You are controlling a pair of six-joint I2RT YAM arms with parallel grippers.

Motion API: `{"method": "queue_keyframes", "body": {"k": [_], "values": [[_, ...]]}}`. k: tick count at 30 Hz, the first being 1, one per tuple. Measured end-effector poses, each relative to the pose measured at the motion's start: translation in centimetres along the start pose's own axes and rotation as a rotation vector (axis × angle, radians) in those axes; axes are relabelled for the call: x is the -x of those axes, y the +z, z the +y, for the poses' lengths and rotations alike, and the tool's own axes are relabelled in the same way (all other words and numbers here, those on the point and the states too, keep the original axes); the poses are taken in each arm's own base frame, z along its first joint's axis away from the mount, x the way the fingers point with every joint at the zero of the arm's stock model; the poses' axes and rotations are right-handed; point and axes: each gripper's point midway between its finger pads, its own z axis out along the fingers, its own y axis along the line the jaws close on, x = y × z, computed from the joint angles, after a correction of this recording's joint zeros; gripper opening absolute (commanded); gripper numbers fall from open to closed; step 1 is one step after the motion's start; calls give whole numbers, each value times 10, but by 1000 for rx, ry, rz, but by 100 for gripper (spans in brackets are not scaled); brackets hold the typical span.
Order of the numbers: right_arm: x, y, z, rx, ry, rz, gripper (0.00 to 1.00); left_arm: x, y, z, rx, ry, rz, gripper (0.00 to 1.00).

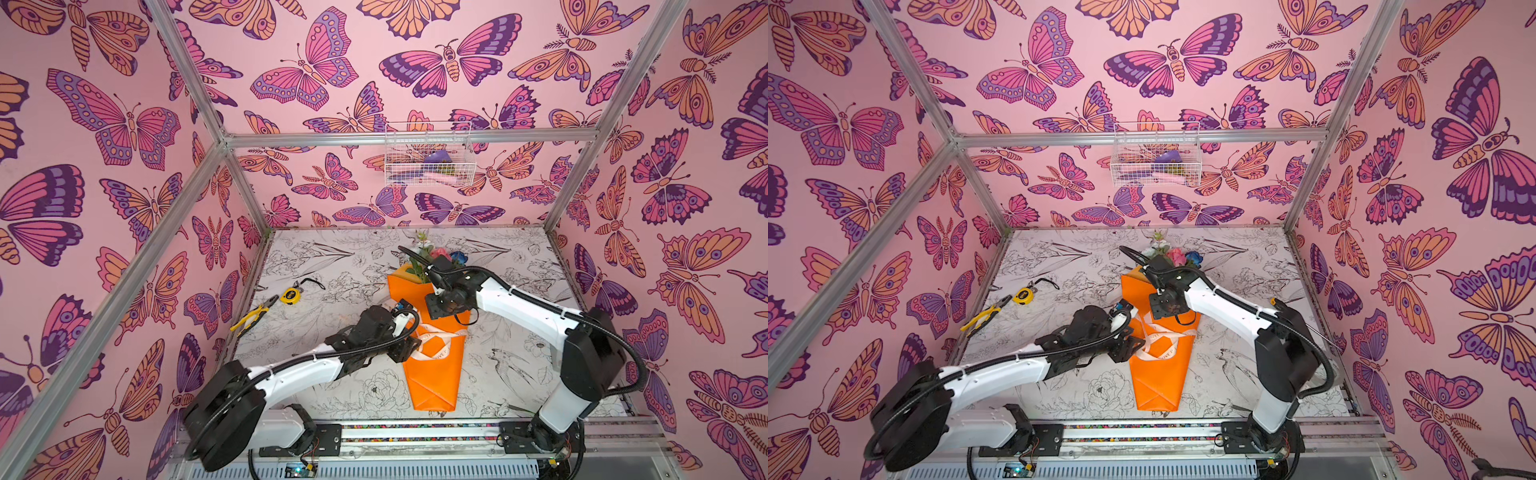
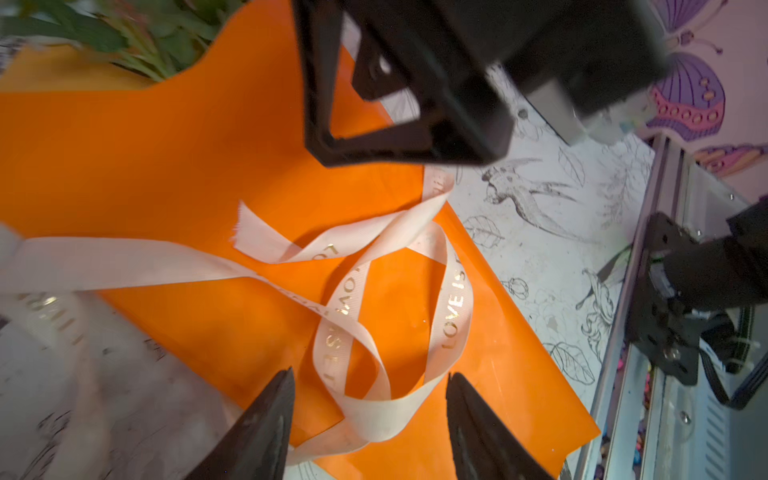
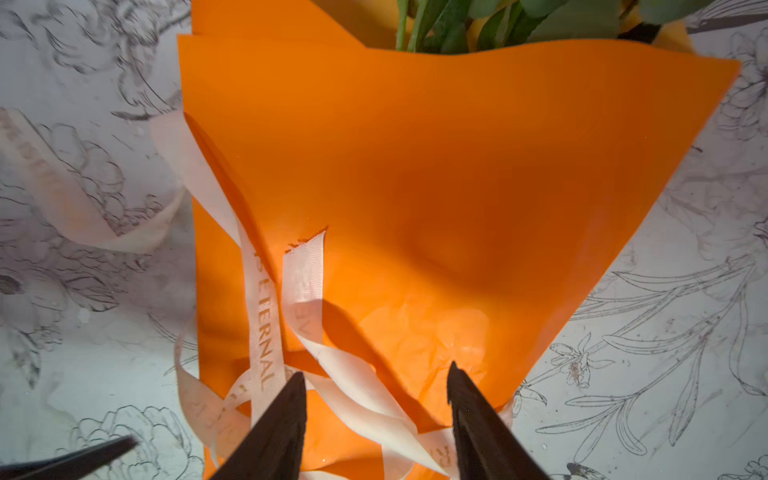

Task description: Tie the bouquet of fake flowers

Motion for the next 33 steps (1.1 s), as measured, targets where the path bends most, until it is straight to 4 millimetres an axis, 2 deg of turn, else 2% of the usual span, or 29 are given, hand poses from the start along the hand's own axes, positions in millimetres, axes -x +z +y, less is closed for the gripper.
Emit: {"method": "queue_keyframes", "body": {"k": [3, 8, 13, 16, 19, 22, 29, 31, 33], "values": [[-6, 11, 6, -25, -65, 41, 57, 10, -17, 24, 83, -115, -88, 65], [-12, 16, 19, -60, -175, 66, 57, 16, -35, 82, 222, -372, -179, 68], [-20, 18, 25, -75, -242, 83, 59, 6, -45, 129, 323, -597, -211, 70], [-24, 22, 27, -85, -267, 98, 59, -9, -42, 149, 365, -709, -188, 70], [-29, 29, 25, -110, -290, 121, 59, -27, -34, 160, 384, -783, -140, 68], [-32, 36, 23, -130, -299, 139, 59, -44, -25, 161, 384, -828, -82, 66], [-33, 45, 25, -134, -309, 153, 55, -57, -25, 160, 406, -871, -34, 67], [-31, 48, 26, -134, -312, 153, 51, -61, -28, 163, 438, -884, -12, 68], [-31, 52, 27, -137, -320, 157, 42, -62, -30, 165, 466, -892, 3, 67]]}}
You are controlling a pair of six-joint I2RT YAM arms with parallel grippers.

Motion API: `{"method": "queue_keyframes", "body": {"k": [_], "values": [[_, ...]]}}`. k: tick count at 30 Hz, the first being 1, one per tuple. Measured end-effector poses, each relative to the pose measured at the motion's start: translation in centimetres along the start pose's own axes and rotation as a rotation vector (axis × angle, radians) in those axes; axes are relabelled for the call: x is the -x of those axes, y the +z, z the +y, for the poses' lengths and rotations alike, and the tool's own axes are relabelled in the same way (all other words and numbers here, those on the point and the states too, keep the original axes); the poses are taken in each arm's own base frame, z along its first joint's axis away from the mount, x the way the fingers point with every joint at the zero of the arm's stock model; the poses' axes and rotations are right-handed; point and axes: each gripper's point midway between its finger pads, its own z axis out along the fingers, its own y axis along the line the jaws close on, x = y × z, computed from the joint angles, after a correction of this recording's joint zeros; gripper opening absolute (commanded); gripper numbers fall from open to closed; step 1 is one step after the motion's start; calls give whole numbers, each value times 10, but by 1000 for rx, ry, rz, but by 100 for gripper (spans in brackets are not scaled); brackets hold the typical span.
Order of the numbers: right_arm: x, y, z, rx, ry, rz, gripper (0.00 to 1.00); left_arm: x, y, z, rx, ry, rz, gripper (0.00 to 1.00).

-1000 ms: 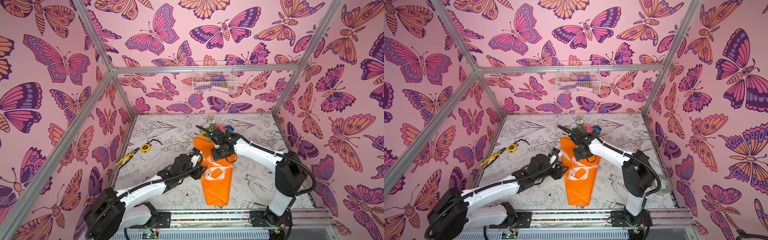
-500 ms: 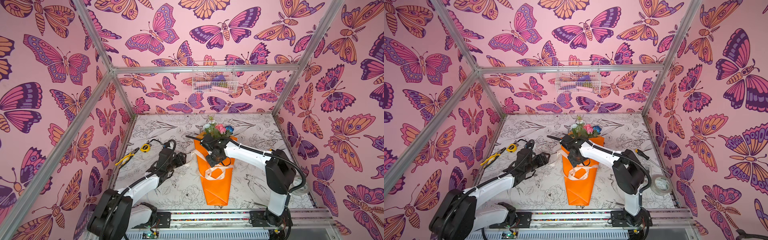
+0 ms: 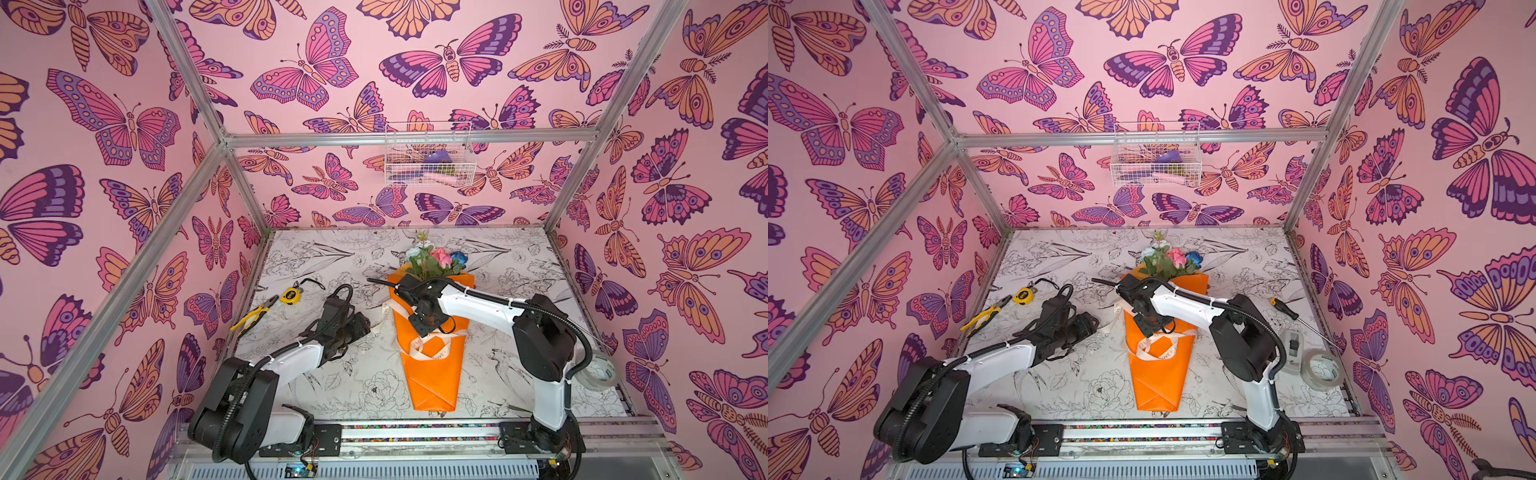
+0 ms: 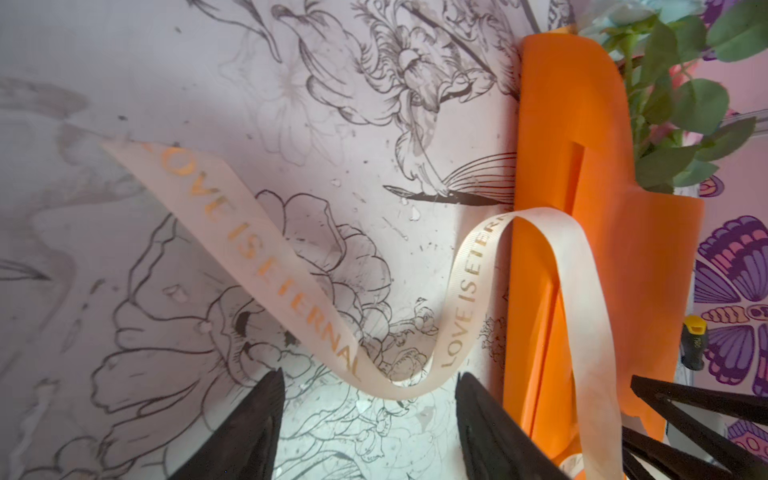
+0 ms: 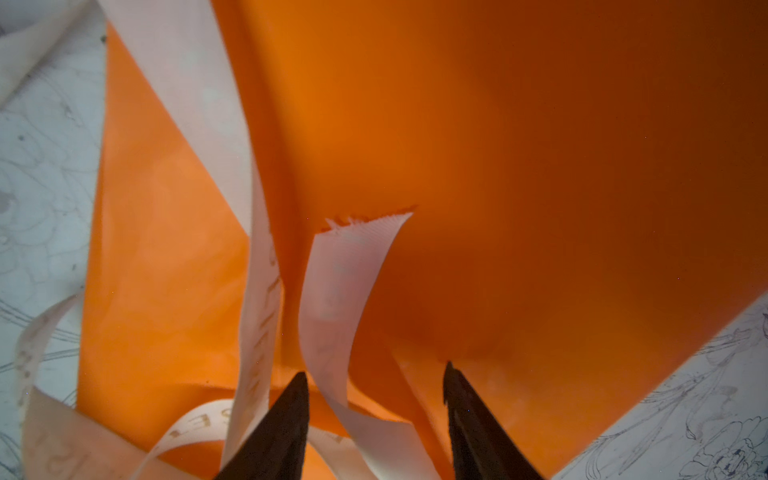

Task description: Tie the bouquet of fake flowers

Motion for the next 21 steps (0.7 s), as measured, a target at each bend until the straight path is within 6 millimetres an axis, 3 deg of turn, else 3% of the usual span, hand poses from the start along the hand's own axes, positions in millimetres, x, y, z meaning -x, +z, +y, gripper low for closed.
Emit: {"method": "queue_keyframes", "body": {"k": [4, 6, 12, 16, 21], "values": [[2, 5, -2, -19, -10, -1, 17, 3, 1, -1, 36, 3, 9, 68], [3, 4, -4, -35, -8, -6, 10, 1, 6, -1, 53, 9, 23, 68], [12, -7, -17, -96, 9, -58, 0, -7, 20, -8, 82, 38, 62, 69], [22, -38, -38, -169, 54, -156, 0, -8, 23, -12, 84, 48, 65, 69], [30, -94, -77, -235, 164, -321, 0, -3, 28, -14, 98, 50, 54, 66]]}}
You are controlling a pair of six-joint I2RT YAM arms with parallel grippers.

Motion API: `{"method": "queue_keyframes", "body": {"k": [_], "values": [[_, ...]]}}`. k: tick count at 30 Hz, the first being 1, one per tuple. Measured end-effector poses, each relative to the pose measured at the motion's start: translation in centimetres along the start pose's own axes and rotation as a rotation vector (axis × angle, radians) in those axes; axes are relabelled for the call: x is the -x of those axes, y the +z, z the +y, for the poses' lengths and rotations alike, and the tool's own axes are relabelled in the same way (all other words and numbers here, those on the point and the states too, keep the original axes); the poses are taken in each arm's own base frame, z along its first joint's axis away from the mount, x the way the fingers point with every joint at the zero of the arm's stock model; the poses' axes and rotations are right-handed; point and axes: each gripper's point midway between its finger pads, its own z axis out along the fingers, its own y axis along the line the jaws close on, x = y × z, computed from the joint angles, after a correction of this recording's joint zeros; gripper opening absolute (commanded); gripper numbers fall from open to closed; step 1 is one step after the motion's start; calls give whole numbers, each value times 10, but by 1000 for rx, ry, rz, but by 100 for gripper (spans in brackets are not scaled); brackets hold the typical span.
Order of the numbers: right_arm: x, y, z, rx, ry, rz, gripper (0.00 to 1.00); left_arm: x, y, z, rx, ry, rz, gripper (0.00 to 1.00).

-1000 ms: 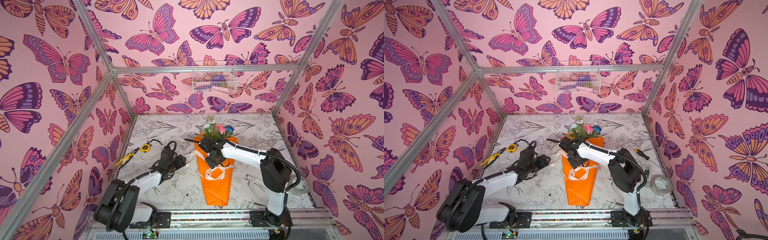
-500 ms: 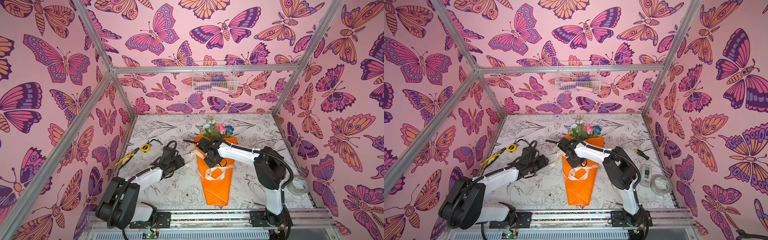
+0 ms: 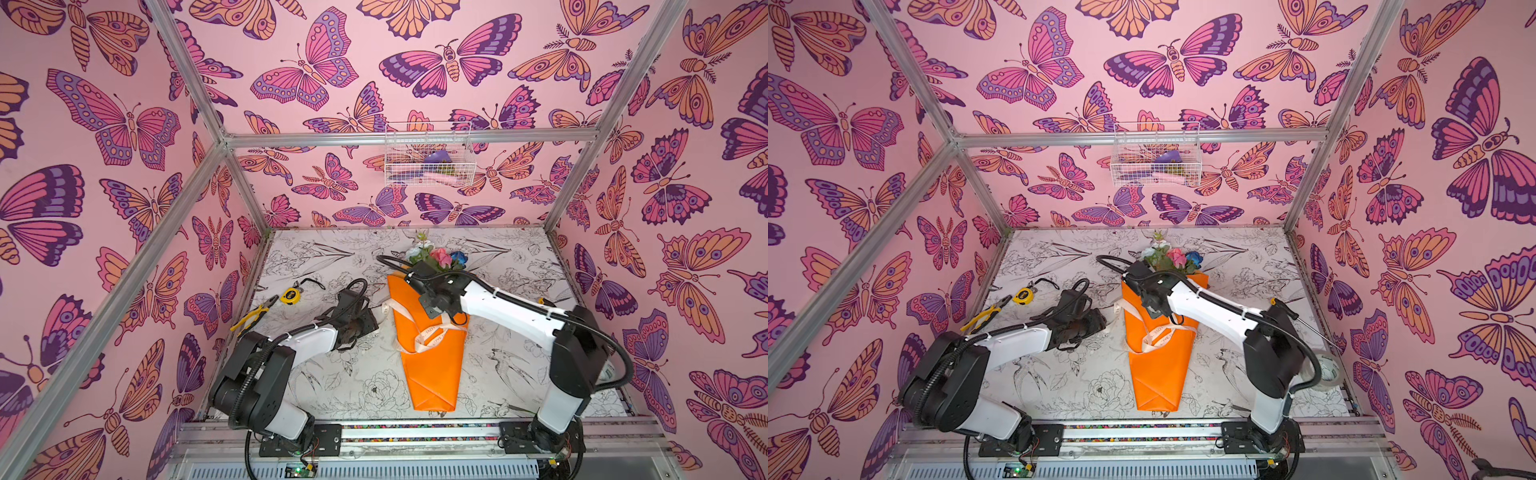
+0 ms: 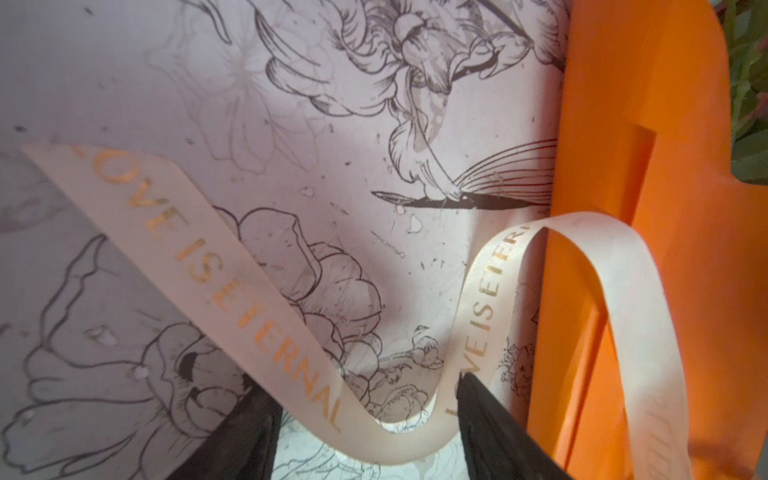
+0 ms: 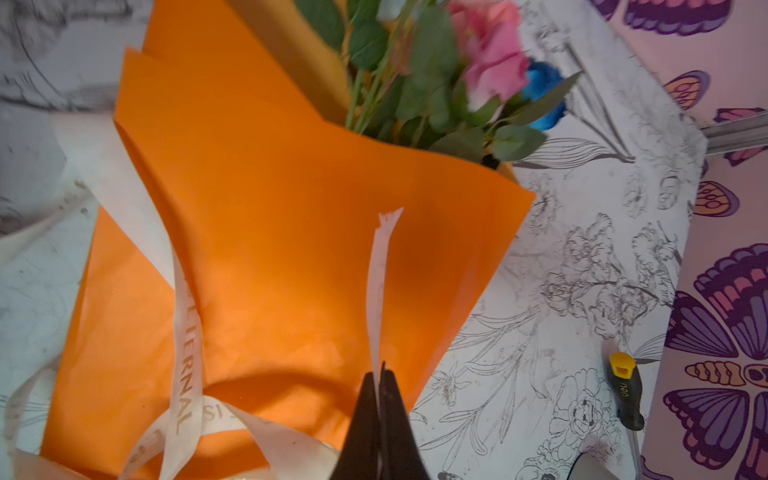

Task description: Tie the bouquet of fake flowers

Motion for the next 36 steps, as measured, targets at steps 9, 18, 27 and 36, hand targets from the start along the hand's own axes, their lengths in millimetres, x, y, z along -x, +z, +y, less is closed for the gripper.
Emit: {"method": "queue_keyframes", "body": {"k": [9, 18, 27, 36], "values": [[8, -39, -57, 19, 221, -154, 0, 10, 17, -9, 41, 50, -10, 36], [3, -58, -69, 48, 300, -275, 0, 9, 18, -1, 121, 106, 5, 0], [3, -85, -116, -37, 420, -412, 0, 66, -62, 8, 176, 119, -219, 0], [-29, -59, -131, -132, 457, -322, 0, 89, -132, 46, 186, -2, -425, 0]]}}
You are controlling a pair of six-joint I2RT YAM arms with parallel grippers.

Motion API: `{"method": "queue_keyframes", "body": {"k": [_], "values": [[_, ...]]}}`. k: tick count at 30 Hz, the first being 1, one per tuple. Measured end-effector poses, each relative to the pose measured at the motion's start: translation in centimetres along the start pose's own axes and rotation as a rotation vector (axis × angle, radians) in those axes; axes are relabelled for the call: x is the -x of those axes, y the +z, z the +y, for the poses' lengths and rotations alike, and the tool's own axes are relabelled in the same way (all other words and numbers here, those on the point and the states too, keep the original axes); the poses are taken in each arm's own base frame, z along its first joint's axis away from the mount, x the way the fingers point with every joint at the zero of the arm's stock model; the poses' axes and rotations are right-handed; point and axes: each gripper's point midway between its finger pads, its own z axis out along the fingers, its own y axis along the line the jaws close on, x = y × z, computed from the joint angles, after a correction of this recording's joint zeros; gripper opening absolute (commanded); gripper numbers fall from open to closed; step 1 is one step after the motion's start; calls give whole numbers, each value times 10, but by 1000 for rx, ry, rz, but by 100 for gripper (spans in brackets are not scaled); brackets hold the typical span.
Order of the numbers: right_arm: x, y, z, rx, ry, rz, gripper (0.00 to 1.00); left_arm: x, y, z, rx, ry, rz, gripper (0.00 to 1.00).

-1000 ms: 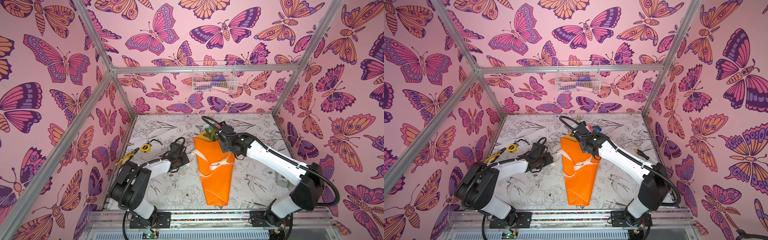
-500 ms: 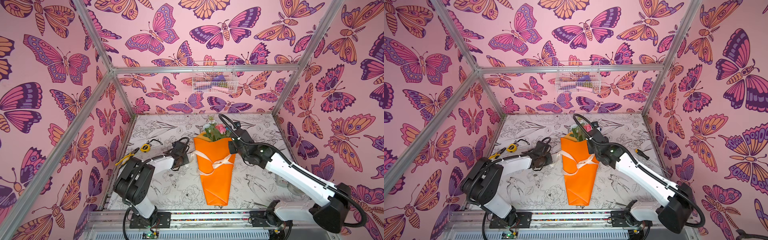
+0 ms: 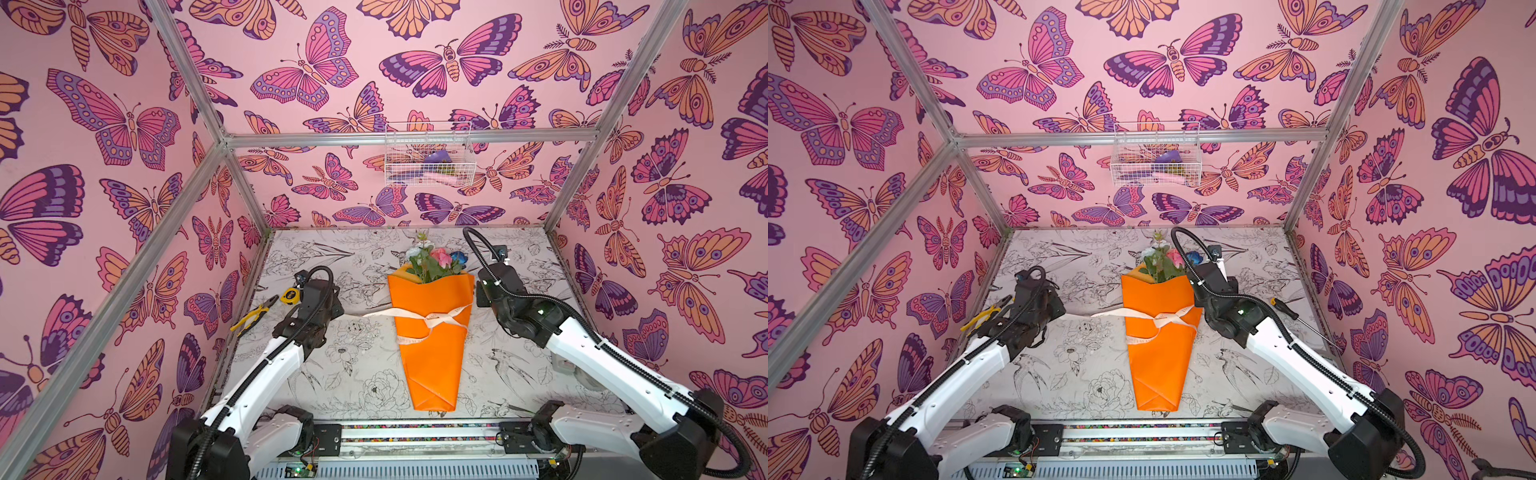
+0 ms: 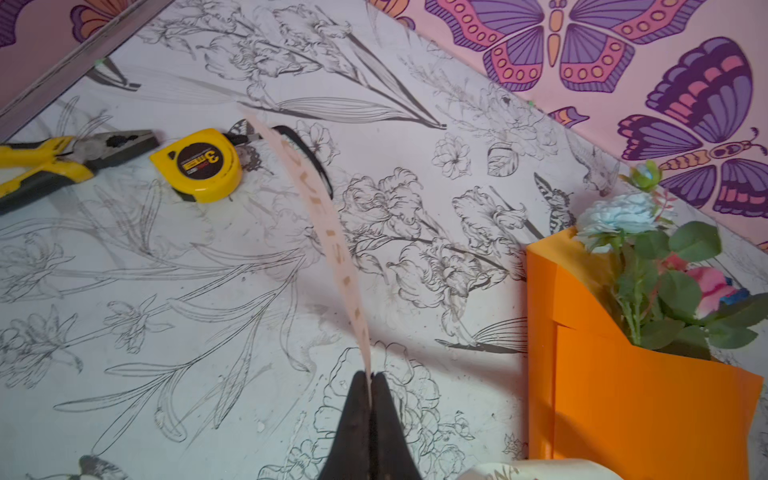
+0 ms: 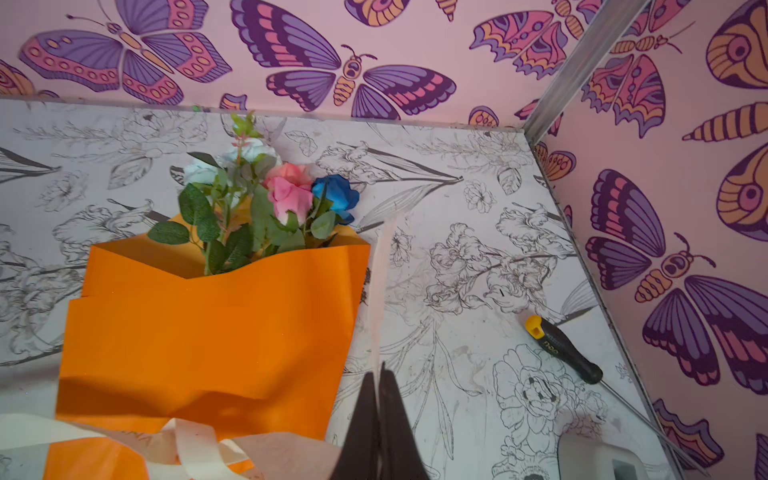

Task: Tie the bouquet of fake flowers
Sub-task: 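Pull the ribbon ends apart outward from the cone with both grippers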

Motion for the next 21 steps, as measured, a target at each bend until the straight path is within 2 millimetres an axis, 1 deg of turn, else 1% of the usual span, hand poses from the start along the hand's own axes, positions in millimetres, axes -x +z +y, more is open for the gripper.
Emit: {"method": "queue_keyframes", "body": {"k": [2, 4, 6, 11, 14, 19, 21], "values": [[-10, 5, -12, -46, 12, 31, 0, -10, 4, 18, 51, -13, 29, 0], [-17, 11, -27, -93, 35, 58, 0, -17, 8, 33, 94, -30, 50, 0], [-25, 17, -43, -144, 63, 84, 0, -19, 10, 45, 124, -51, 57, 0], [-55, 32, -83, -270, 124, 178, 0, -21, 16, 68, 181, -112, 65, 0], [-68, 39, -96, -319, 141, 222, 0, -23, 21, 78, 207, -136, 78, 0], [-82, 47, -106, -365, 143, 272, 0, -28, 32, 102, 269, -183, 95, 0], [-86, 50, -113, -389, 146, 289, 0, -28, 35, 111, 289, -209, 98, 0]]}}
